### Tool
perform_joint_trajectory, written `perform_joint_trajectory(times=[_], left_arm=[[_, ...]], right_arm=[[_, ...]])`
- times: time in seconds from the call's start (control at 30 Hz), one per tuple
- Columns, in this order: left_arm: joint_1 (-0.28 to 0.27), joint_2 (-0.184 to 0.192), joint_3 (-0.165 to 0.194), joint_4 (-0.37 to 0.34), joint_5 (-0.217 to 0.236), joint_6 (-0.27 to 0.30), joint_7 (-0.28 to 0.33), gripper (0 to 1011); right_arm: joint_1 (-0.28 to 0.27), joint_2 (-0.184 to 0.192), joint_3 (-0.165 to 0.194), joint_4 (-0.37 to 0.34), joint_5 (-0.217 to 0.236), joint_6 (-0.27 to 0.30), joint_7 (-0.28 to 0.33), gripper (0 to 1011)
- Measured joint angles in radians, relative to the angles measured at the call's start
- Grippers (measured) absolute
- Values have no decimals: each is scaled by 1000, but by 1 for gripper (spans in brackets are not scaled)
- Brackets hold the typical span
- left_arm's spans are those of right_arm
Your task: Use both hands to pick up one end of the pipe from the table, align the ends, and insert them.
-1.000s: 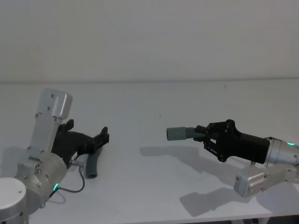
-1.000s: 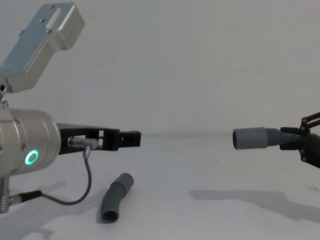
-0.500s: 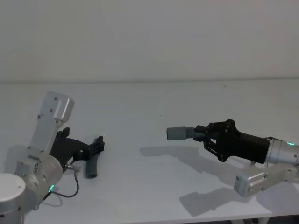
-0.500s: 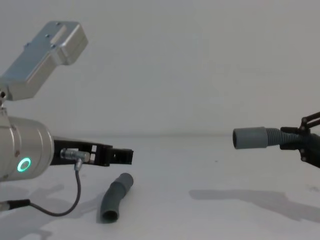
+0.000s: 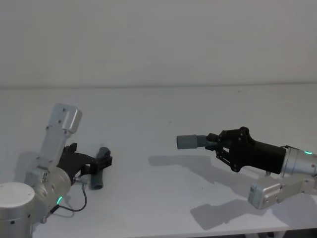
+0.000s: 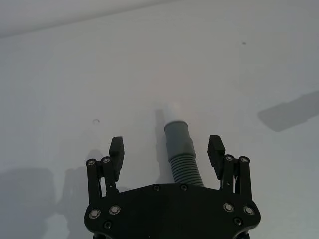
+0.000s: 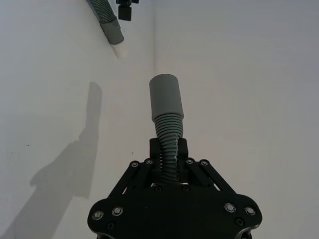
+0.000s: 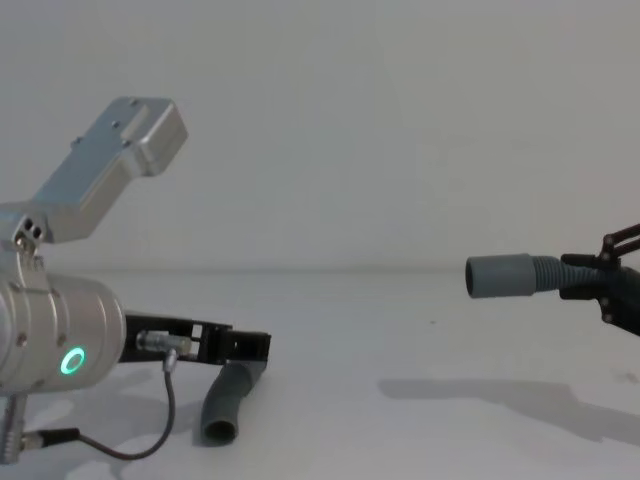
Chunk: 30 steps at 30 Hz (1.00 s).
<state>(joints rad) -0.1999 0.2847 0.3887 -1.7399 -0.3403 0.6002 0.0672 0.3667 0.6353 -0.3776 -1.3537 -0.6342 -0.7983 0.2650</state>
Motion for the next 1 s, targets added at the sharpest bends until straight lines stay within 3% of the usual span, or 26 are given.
perform_joint_trajectory(times=[0.43, 0.93, 1.0], left_arm=[[-41, -19, 6, 77, -1, 3, -34, 1001], [-113, -19, 34, 150, -2, 53, -114, 1001], [-119, -18, 36, 155, -2, 58, -122, 961]], right_arm=[[0, 0, 0, 0, 0, 0, 0, 159], [0, 0, 0, 0, 0, 0, 0, 159], [0, 0, 0, 0, 0, 0, 0, 158]])
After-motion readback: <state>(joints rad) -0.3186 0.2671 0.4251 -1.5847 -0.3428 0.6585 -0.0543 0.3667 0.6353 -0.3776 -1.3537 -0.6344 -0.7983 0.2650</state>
